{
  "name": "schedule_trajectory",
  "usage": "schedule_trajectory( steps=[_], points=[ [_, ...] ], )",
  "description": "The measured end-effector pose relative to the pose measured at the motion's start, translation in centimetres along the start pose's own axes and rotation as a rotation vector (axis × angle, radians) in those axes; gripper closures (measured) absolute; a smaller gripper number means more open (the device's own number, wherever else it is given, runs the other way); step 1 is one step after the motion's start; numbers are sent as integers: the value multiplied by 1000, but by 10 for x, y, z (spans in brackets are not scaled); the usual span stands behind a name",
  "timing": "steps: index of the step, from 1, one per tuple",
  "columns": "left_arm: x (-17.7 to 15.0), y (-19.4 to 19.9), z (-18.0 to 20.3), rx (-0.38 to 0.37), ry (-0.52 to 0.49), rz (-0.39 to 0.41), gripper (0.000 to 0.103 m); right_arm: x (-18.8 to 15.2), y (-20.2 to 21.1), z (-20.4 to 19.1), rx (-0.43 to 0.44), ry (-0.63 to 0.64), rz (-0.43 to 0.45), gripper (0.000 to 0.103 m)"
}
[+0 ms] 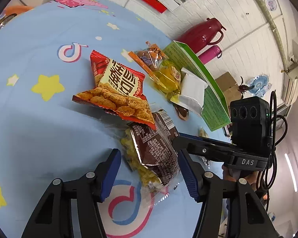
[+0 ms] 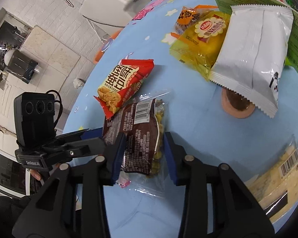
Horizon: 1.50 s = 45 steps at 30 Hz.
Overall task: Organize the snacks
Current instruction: 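Grasp the brown-printed peanut bag with both grippers together, then lift the peanut bag into the green box and open both grippers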
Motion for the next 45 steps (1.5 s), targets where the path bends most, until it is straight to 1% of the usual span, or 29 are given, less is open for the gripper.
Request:
schedule_trajectory(
  steps=[1,3,5,8,9,15,22,29,35,40,45],
  points=[
    [1,-1,0,12,-2,5,48,-1,1,-1,-3,6,5,64],
    [2,-3,2,51,-18,13,53,-5,2,0,-3,4,20,66],
    [1,-4,4,85,-35,20,55,-10,4,0,-2,-11,35,69],
    [-1,-3,8,107,-51,18,63,-19,12,-3,-19,-20,67,73],
    [-2,-3,9,107,-54,17,64,-22,16,-5,-22,-19,79,74],
    [-8,6,34,95,-106,27,64,-33,44,-15,-16,-20,162,76],
    [4,17,82,75,-207,54,64,-32,91,-18,-18,-21,297,76],
    [38,14,138,60,-323,86,64,-15,141,-9,-25,-46,442,77],
    [82,-5,182,61,-415,106,64,12,178,17,-47,-101,557,77],
    [126,-38,202,29,-424,75,64,38,203,53,-80,-163,629,77],
    [167,-76,210,43,-426,52,64,67,208,94,-74,-235,647,77]
  ],
)
Point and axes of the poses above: each gripper's, at about its wrist camera, not at the fingertips, and y roughly against the way its jaws point, z to its right, x to its top, the point moved 8 cm from there along -y, roughly the way its jaws point, and after that the axes turned 5 degrees about -z, right-handed, at the moved point
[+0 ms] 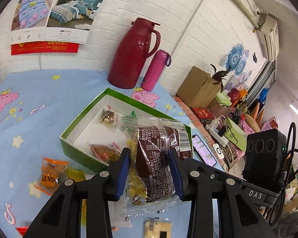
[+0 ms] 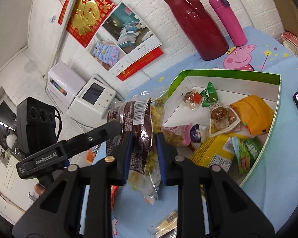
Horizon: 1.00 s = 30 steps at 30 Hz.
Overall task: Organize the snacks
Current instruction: 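Lift the peanut bag into the green box and open both grippers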
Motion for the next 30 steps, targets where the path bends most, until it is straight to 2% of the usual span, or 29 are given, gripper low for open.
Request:
schedule_trajectory(
  steps=[7,14,15,16,17,18,20,30],
  points=[
    [30,-52,-21,26,16,-44,64,29,-32,40,-31,-59,-19,77],
    [39,-89,-44,48,39,-101,64,36,-61,70,-105,-90,-60,75],
    [38,-92,-47,71,32,-106,62,36,-61,73,-124,-96,-68,74],
    [36,-95,-51,99,23,-115,59,36,-60,74,-135,-101,-68,62],
    [33,-96,-53,119,12,-125,47,37,-57,73,-149,-92,-56,53],
    [33,-96,-56,134,13,-129,31,38,-53,71,-171,-70,-37,38],
    [30,-90,-62,164,39,-99,19,39,-46,69,-219,-28,-20,36],
    [16,-45,-60,205,52,-38,16,17,-16,48,-206,-52,13,28]
  ],
)
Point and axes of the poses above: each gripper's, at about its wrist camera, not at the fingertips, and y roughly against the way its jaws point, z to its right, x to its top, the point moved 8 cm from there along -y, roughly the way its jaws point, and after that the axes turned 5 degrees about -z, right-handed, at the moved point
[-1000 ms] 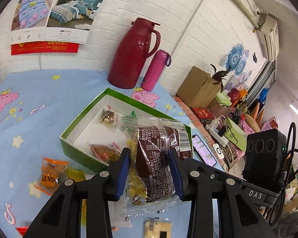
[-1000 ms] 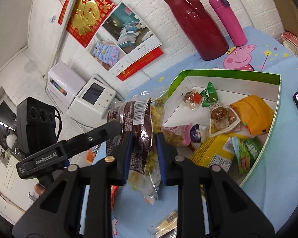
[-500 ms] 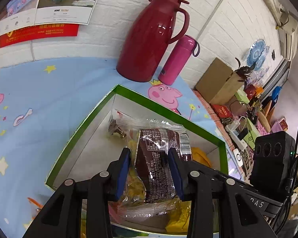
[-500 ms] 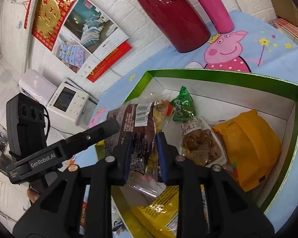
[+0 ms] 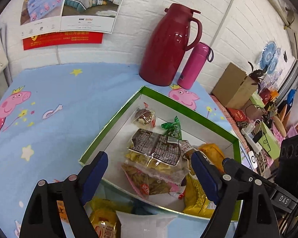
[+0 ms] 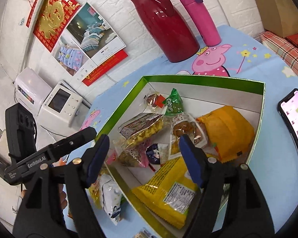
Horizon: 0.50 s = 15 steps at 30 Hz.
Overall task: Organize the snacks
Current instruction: 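Lift the peanut bag into the green box and open both grippers, then grasp the red broad-bean snack bag with both grippers together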
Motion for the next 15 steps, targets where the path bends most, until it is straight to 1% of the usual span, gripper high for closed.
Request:
schedule_trajectory(
  steps=[2,6,12,15],
  points=[
    [-5,11,3,13,-7,11,16,-6,10,-9,9,8,16,25],
    [-20,35,10,23,-22,35,15,-20,32,-29,9,52,45,24],
    [-52,76,11,24,-32,80,15,-51,54,-60,22,144,51,24],
    [-68,94,9,28,-33,93,15,-68,59,-71,31,167,45,24]
  ],
)
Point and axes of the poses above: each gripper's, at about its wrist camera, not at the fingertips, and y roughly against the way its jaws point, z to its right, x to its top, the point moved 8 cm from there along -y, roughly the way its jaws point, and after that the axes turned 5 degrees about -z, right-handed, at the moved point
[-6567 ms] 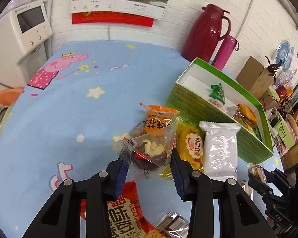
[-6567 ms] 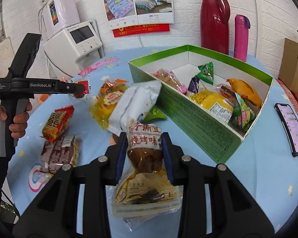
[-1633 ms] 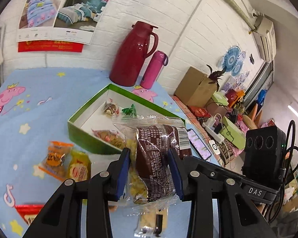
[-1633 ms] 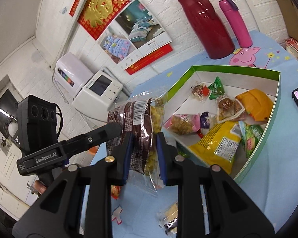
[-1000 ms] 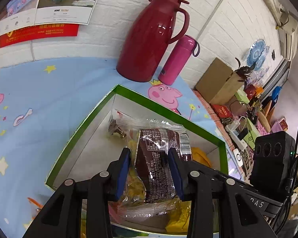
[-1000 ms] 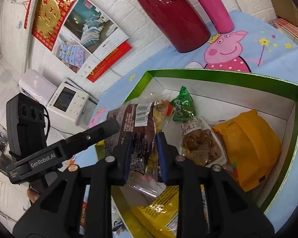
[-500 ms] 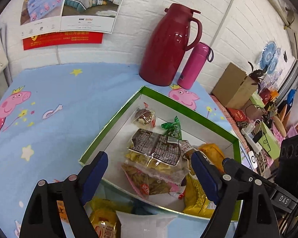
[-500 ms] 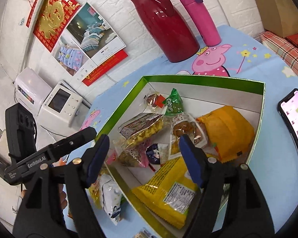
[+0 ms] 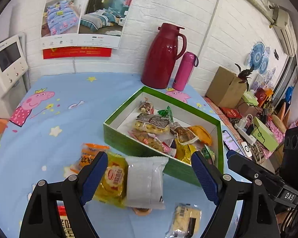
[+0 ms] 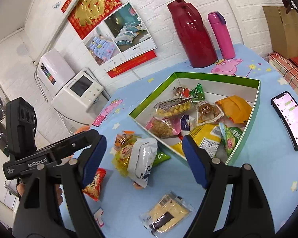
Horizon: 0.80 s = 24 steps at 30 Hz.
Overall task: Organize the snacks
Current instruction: 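Grasp the red broad-bean snack bag with both grippers together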
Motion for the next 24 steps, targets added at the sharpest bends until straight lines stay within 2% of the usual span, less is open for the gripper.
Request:
schedule_trajectory(
  steps=[5,11,16,21,24],
  points=[
    [-22,24,-11,15,7,3,15,-21,-1,-18,20,25,-22,24],
    [-45,41,-33,34,16,-24,15,-47,-16,-34,39,55,-88,24],
    [-62,60,-74,61,77,-25,15,-69,-34,-48,56,86,-159,24],
    [-88,60,-122,87,160,-75,15,-93,-61,-71,132,96,-251,24],
    [-107,54,-139,77,194,-117,16,-110,-80,-86,174,105,-311,24]
  ],
)
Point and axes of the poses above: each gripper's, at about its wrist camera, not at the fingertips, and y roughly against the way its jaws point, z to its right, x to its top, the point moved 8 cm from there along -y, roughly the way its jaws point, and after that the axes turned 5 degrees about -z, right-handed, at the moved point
